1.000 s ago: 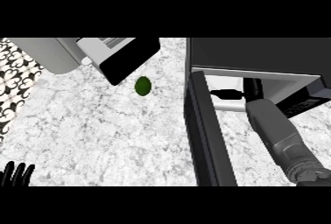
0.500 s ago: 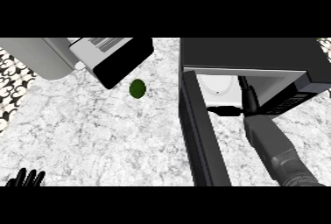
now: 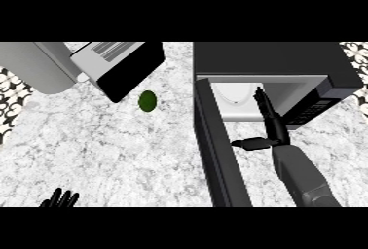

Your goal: Pick up the milk, place it into the microwave and close the microwave

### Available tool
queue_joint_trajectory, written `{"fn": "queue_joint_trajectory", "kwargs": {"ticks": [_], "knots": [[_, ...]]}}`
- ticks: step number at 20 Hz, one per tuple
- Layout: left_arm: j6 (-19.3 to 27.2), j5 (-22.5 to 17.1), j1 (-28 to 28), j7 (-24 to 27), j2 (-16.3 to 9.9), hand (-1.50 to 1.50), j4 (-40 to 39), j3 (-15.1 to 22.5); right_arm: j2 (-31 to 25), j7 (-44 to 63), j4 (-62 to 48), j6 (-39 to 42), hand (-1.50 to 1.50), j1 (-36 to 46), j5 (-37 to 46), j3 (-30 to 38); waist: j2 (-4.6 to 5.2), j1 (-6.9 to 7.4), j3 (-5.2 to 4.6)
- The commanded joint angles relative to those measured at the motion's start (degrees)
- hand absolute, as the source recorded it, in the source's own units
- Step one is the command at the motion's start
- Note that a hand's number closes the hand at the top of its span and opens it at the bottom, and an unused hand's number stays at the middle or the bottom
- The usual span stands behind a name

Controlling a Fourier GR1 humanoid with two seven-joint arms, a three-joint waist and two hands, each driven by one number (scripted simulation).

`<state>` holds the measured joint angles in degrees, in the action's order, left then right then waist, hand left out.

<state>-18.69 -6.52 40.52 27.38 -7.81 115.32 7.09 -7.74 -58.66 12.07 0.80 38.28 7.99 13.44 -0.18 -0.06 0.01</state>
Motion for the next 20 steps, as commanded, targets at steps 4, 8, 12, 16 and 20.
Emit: {"fn": "queue_joint_trajectory", "kwargs": {"ticks": [4,8,12,16,20], "knots": [[-2.3,1.89,-2.61,-0.7,-1.14,-1.5,-0.67,2.6,0.49,-5.44,7.84,10.24,-1.5,-11.11,-1.14,-2.21,-0.38,-1.18,-0.09],[-0.74,7.04,-7.96,-4.13,-0.01,-1.5,-2.26,6.41,-1.91,-1.43,15.93,10.32,-1.5,-15.82,-1.63,-3.71,-0.26,-1.19,-0.1],[1.47,10.65,-9.44,-8.1,2.04,1.5,-0.05,10.76,-1.06,-0.88,23.05,16.12,-1.5,-23.6,-5.47,-3.77,-0.41,-1.9,-0.11],[2.83,13.38,-15.47,-11.49,3.07,1.5,-3.57,10.85,-5.86,2.97,32.74,22.29,1.5,-28.1,-9.7,-3.48,-0.37,-2.35,-0.16],[5.17,18.5,-19.31,-13.34,5.44,1.5,-6.15,14.47,-7.09,7.3,40.4,24.4,-1.5,-32.61,-15.46,-2.01,-0.13,-1.3,-0.09]]}}
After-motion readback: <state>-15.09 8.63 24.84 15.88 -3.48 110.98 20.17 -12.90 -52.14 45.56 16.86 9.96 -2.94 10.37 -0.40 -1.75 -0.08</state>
